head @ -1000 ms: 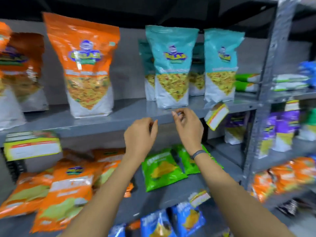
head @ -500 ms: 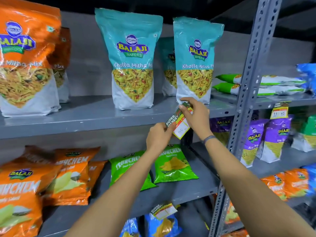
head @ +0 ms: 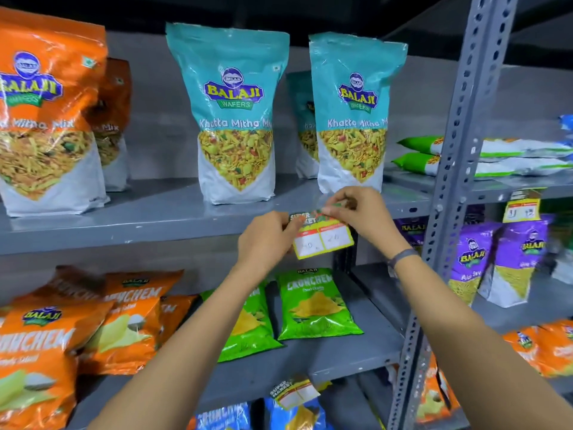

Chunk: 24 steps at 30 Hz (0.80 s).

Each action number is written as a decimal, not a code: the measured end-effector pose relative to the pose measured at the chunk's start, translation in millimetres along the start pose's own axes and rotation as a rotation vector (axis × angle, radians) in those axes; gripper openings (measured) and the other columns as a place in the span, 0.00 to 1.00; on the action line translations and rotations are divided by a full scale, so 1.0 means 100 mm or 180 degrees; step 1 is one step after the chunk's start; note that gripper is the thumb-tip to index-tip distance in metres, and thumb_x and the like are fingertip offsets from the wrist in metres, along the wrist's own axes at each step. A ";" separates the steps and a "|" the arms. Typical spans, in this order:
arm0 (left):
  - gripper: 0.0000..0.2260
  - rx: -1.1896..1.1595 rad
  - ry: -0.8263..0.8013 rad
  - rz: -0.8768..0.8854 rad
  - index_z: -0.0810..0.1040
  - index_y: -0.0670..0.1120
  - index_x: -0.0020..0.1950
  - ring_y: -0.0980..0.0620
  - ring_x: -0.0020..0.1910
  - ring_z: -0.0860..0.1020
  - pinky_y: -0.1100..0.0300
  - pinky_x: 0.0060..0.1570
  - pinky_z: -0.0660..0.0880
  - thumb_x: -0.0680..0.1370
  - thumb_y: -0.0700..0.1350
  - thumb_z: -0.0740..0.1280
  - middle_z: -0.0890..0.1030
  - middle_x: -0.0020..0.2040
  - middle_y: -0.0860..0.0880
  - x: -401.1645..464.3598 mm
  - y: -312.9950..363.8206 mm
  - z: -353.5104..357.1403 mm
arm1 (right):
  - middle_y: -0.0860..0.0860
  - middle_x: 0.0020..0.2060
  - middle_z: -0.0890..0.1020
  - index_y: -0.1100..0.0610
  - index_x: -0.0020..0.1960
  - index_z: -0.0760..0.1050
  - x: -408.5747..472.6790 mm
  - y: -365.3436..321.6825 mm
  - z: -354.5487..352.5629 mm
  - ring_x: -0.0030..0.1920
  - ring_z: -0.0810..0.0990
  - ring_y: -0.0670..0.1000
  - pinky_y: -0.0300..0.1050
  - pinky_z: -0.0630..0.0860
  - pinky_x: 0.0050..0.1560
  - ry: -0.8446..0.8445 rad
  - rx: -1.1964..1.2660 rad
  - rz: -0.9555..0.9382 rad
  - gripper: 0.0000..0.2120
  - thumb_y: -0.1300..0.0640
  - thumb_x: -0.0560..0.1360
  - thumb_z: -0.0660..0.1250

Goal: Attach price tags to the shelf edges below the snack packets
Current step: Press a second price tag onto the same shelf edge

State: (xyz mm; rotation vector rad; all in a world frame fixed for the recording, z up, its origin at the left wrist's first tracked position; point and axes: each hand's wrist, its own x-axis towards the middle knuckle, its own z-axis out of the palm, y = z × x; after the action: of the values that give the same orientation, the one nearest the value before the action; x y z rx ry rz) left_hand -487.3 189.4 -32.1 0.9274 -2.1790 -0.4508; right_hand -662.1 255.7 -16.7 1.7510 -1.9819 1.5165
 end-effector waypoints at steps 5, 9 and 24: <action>0.19 0.0923 0.0206 0.0196 0.75 0.47 0.35 0.42 0.45 0.80 0.56 0.37 0.70 0.75 0.60 0.63 0.83 0.39 0.45 -0.06 -0.03 0.05 | 0.46 0.30 0.80 0.54 0.36 0.80 -0.15 0.11 -0.03 0.31 0.75 0.36 0.26 0.69 0.34 -0.0317 -0.0519 -0.0168 0.06 0.55 0.65 0.76; 0.17 0.1310 0.0333 0.0226 0.79 0.46 0.44 0.39 0.48 0.80 0.55 0.40 0.74 0.76 0.59 0.63 0.83 0.45 0.42 -0.08 -0.02 0.13 | 0.47 0.31 0.80 0.54 0.37 0.80 -0.15 0.11 0.00 0.33 0.77 0.44 0.41 0.72 0.43 -0.0257 -0.0805 -0.0327 0.06 0.54 0.65 0.76; 0.16 0.1568 0.0684 0.0326 0.76 0.45 0.39 0.40 0.45 0.80 0.58 0.34 0.66 0.78 0.56 0.61 0.83 0.44 0.42 0.04 0.14 0.08 | 0.51 0.35 0.81 0.54 0.39 0.78 -0.07 0.12 0.04 0.34 0.74 0.48 0.38 0.73 0.38 0.0255 -0.0130 -0.0160 0.04 0.56 0.69 0.73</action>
State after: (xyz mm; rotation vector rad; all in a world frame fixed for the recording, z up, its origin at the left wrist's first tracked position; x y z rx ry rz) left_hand -501.5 195.6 -27.7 1.0560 -2.1591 0.2412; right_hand -666.9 256.0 -30.3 1.6840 -1.9026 1.4953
